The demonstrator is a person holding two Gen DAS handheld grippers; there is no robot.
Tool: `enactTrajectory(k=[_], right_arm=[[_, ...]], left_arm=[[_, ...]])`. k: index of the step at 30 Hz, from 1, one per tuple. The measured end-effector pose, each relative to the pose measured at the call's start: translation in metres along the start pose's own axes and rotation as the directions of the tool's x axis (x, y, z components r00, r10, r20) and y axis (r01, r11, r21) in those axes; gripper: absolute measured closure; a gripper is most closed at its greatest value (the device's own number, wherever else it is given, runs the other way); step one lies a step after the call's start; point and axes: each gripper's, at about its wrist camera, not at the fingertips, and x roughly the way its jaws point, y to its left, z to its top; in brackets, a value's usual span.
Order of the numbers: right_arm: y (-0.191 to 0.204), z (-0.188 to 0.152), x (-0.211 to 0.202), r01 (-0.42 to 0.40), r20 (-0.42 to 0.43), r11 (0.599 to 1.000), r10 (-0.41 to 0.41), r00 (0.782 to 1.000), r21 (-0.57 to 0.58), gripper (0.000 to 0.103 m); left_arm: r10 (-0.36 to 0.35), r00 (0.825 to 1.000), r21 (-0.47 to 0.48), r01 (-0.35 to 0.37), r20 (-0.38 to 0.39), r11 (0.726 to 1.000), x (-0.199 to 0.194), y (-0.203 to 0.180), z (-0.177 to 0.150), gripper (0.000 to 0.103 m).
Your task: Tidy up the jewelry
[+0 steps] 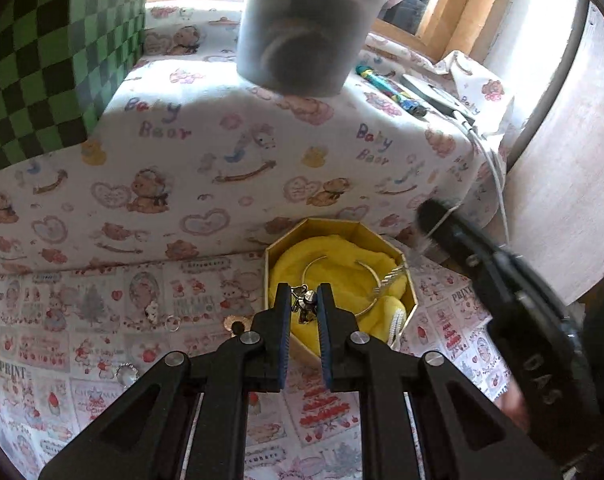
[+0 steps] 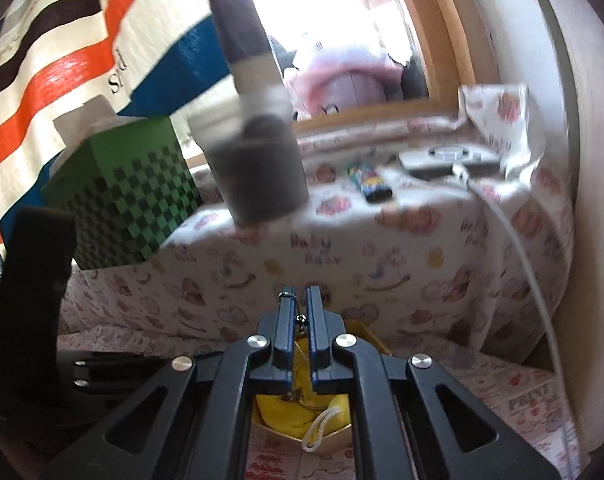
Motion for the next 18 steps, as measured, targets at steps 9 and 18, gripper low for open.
enactTrajectory(k=[9,18], right_arm=[[-0.011,-0.005,0.019,0.019,-0.058,0.999,-0.017,0.998,0.026,0.098],[-0.038,-0.006,0.025,-0.087,-0.112,0.980,0.108,0.988,0.178,0.089]], left_arm=[[-0.025,1.000,-0.007,0.025,0.016,1.000,0.015,0.000,0.005,0.092],[-0.065,0.998,-0.014,0.065,0.018,0.998,0.023,0.005,0.006,0.091]])
